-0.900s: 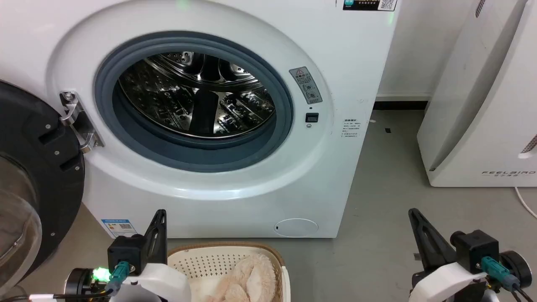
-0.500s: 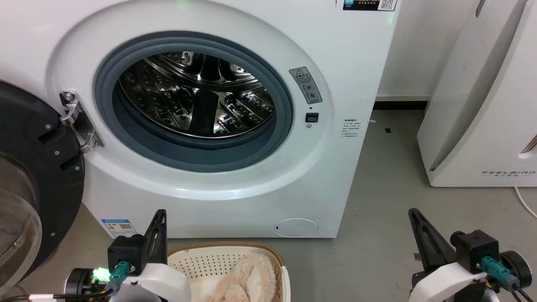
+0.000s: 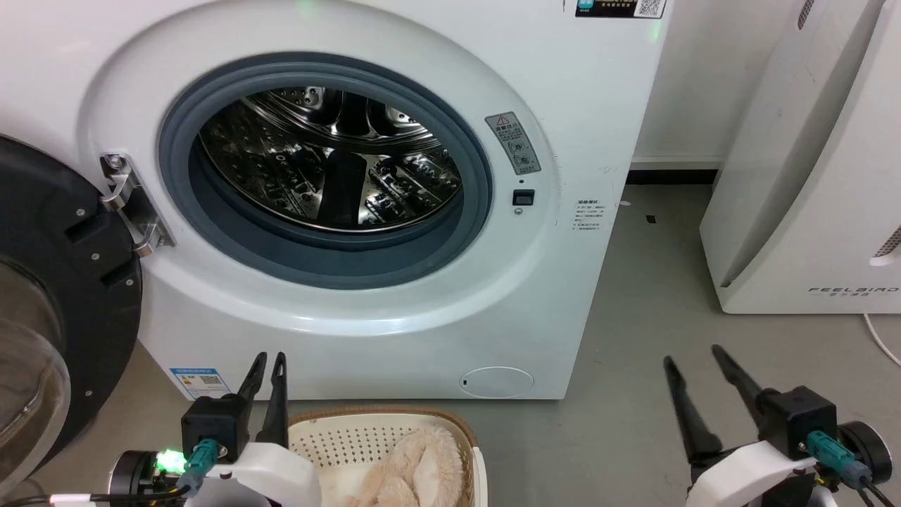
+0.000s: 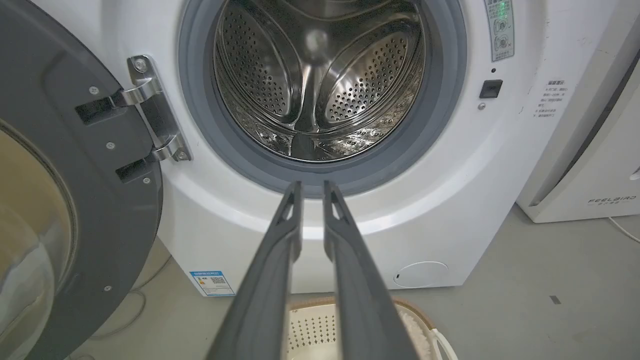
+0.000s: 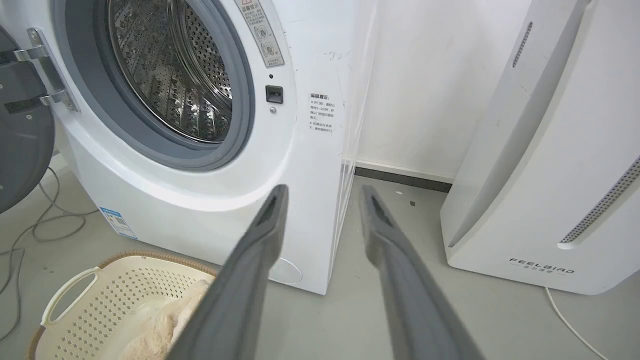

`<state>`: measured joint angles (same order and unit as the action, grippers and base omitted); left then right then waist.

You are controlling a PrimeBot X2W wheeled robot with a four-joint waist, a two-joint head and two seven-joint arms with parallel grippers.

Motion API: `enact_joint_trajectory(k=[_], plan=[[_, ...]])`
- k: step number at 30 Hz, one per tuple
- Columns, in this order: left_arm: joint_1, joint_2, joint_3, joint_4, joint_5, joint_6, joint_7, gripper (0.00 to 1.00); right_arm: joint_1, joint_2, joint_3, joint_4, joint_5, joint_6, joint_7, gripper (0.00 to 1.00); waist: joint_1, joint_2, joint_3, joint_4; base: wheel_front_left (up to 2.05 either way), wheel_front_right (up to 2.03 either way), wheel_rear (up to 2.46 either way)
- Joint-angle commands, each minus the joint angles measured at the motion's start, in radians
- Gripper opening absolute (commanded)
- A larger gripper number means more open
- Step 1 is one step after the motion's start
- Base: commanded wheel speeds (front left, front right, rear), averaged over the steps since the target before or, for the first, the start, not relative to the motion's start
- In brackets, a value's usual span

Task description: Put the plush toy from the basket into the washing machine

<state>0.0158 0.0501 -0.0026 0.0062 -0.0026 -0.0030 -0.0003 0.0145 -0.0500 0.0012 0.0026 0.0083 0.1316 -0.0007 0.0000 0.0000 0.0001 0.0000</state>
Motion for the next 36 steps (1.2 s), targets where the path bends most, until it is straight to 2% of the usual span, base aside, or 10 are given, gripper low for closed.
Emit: enact_joint_trajectory(k=[1,21,36], plan=[[0.000,0.000,0.000,0.001,-0.001,0.000,-0.001,1.00,0.000,0.000,0.000,0.000,0.002,0.000,-0.001,1.00,0.0000,0.0000,0.000,0.000,0.00,0.00,0.00],[-0.005,0.000,-0.023,0.037,-0.025,-0.006,-0.043,1.00,-0.008,0.000,-0.020,0.006,0.015,0.000,-0.043,1.00,0.0000,0.0000,0.025,-0.009,0.00,0.00,0.00],[-0.058,0.000,-0.055,0.113,-0.036,-0.025,-0.075,1.00,-0.029,0.000,-0.032,-0.003,0.024,0.000,-0.074,1.00,0.0000,0.0000,0.098,-0.022,0.00,0.00,0.00]])
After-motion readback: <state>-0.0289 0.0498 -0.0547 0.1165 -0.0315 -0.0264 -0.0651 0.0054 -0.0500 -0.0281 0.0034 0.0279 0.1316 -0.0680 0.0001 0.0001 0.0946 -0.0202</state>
